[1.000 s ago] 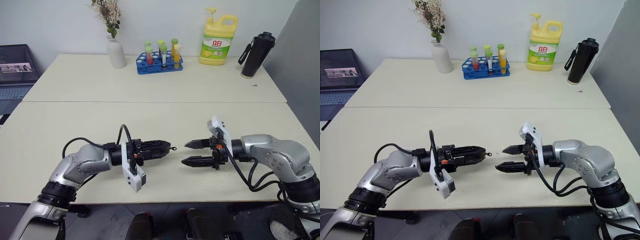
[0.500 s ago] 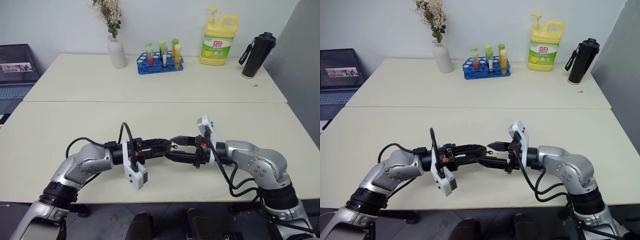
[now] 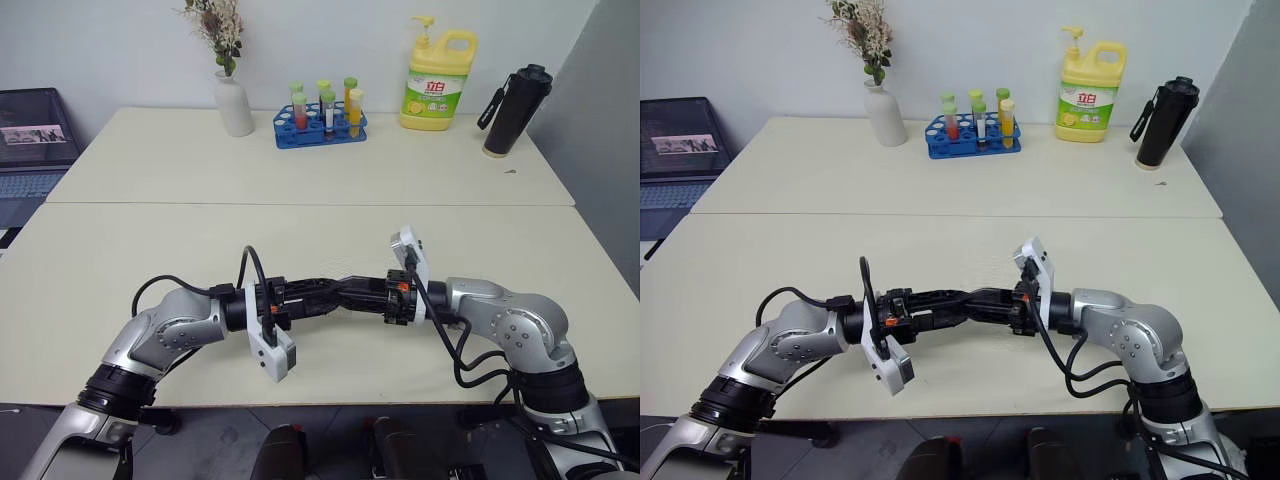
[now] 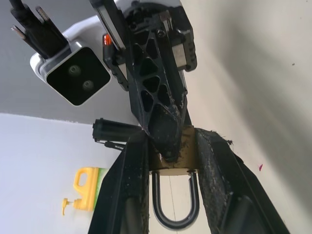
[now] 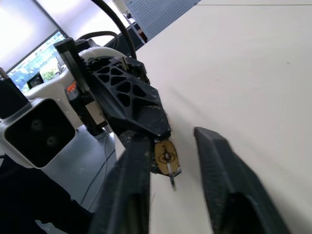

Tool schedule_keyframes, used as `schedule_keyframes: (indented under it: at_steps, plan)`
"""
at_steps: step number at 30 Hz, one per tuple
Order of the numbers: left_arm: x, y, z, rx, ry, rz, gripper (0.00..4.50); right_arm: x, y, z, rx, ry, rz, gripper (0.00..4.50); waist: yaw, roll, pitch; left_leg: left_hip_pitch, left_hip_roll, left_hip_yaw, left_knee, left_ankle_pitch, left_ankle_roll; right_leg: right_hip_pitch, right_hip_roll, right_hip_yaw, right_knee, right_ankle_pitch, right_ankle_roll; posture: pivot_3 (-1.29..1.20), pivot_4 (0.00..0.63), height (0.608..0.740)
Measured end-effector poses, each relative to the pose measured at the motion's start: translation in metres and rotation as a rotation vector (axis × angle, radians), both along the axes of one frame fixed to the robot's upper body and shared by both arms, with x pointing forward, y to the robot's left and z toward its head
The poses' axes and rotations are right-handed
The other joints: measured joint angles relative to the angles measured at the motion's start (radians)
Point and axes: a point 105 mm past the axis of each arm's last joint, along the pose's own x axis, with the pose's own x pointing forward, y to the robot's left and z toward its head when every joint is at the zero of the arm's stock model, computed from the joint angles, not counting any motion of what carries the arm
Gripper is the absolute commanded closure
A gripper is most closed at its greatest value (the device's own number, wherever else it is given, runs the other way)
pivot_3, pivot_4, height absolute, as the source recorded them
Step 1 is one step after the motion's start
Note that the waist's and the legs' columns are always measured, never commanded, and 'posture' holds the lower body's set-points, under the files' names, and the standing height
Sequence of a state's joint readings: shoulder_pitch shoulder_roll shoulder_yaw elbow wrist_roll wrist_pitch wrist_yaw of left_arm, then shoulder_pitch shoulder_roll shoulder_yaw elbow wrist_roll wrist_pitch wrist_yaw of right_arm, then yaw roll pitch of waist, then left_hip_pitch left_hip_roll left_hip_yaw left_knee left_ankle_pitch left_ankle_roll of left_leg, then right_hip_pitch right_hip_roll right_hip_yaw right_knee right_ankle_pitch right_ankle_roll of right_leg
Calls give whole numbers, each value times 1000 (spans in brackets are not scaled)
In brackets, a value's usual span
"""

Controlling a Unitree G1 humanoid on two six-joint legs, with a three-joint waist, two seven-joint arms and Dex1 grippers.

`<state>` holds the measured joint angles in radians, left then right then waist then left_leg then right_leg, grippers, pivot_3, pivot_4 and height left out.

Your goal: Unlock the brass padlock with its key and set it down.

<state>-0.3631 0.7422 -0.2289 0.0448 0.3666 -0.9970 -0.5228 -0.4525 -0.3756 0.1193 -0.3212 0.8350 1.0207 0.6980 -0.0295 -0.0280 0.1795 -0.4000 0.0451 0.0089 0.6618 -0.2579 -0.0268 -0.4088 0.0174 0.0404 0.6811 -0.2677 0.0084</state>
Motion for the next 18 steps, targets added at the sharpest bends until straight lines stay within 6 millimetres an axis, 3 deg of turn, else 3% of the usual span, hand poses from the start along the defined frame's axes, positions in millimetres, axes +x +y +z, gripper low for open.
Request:
schedule_keyframes:
  at_steps: [13,18]
  plan:
    - [-1,1,-1,-25,42,12,3528,0,1,1,-9,3,9,4337,0,0,0,0,0,0,0,0,0,0,0,0,0,0,0,0,150,740]
    - [-4,0,-1,-44,79,4,1888,1,1,6,-5,-10,24,4337,0,0,0,0,0,0,0,0,0,0,0,0,0,0,0,0,150,740]
